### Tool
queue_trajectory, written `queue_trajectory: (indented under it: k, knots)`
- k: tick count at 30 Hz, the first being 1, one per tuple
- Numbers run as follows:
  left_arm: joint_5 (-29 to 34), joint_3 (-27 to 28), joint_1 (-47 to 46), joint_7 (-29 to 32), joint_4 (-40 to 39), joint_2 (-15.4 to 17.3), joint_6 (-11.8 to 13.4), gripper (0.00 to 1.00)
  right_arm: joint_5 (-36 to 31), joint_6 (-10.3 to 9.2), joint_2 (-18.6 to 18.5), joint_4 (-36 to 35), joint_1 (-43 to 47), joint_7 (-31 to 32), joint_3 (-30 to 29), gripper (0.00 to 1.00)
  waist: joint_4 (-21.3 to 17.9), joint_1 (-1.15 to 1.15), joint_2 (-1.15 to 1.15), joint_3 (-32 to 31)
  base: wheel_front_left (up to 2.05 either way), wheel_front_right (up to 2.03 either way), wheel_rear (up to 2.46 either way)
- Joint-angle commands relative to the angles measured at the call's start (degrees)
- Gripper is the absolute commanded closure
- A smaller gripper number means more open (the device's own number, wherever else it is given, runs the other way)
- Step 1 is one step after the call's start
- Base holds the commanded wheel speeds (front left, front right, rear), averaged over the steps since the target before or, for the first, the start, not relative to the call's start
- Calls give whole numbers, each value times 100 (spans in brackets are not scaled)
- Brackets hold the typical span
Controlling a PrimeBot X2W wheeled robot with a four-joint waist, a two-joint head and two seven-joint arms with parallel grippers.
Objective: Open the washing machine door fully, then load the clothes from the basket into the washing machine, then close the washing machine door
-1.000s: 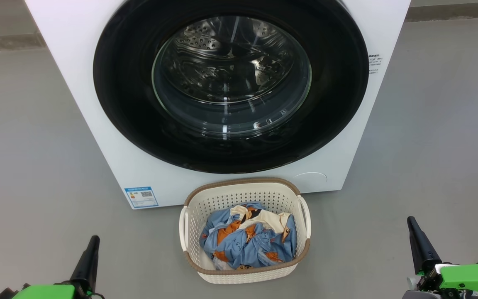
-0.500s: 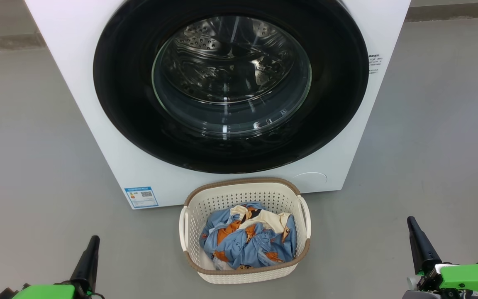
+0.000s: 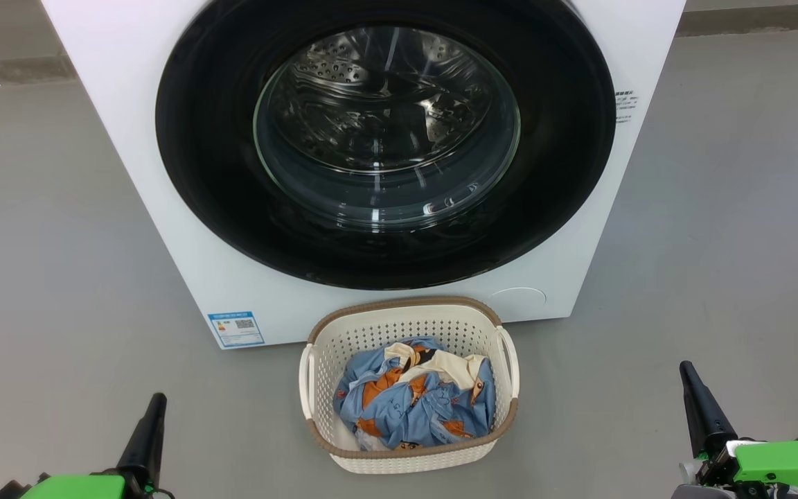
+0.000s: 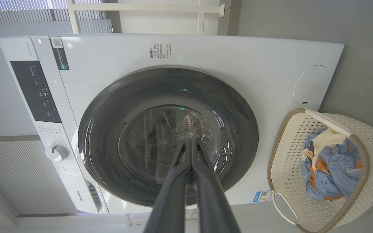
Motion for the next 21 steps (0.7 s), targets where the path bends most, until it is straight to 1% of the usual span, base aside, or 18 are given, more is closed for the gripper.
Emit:
queue_trajectory:
  k: [1, 21]
  knots:
    - [-37, 198, -232, 35, -114, 98, -58, 100, -31, 57, -22, -160, -233, 22, 130, 100, 0, 0, 0, 0, 0, 0, 0]
    - [-37, 196, -232, 35, -114, 98, -58, 100, -31, 57, -22, -160, -233, 23, 130, 100, 0, 0, 0, 0, 0, 0, 0]
